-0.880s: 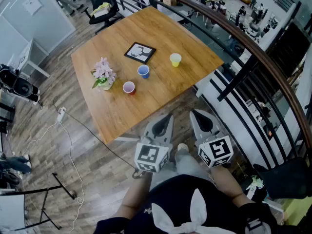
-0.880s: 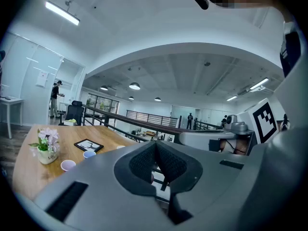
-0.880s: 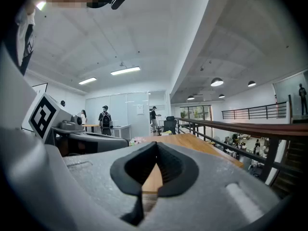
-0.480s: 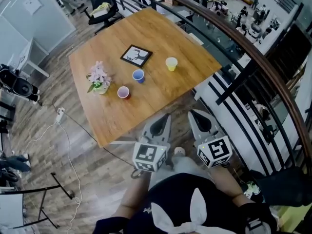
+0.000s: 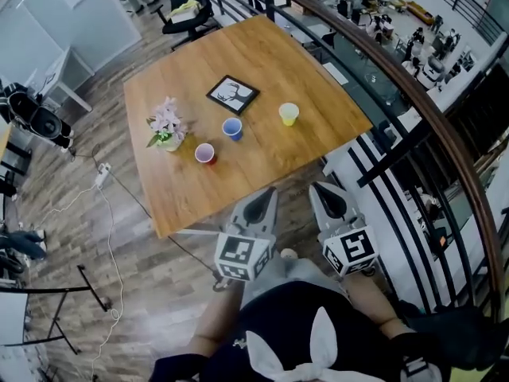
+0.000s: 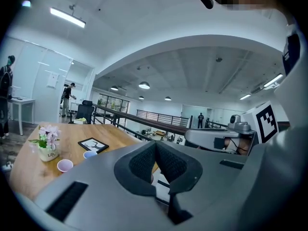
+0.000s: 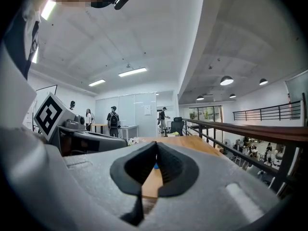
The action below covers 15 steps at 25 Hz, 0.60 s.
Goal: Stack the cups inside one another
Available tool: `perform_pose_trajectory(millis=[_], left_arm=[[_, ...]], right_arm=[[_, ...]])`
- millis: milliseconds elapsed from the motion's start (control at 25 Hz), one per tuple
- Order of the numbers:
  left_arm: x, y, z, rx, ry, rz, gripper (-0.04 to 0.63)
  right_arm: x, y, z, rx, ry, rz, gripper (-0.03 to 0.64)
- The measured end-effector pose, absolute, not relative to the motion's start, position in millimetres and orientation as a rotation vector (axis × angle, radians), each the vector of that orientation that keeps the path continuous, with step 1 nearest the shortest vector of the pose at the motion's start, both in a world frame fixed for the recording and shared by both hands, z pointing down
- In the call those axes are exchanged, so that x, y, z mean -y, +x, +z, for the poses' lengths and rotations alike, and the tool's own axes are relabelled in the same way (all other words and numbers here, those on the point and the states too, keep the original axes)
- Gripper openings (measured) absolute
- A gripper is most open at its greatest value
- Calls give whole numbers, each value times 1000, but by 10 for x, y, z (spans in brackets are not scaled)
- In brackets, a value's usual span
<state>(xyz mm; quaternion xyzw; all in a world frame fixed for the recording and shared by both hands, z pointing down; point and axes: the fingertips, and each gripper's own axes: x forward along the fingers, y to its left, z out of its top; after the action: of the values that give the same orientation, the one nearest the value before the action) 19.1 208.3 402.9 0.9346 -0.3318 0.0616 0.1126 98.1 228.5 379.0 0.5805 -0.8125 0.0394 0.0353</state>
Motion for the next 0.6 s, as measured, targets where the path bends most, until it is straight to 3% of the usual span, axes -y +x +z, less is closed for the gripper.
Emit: perform_pose_trajectory(millis=[600], left_arm=[[-1348,-35,4210,1054,2664,267,15]], right_arm=[[-1464,914,3912,2539,1718,182,-2]])
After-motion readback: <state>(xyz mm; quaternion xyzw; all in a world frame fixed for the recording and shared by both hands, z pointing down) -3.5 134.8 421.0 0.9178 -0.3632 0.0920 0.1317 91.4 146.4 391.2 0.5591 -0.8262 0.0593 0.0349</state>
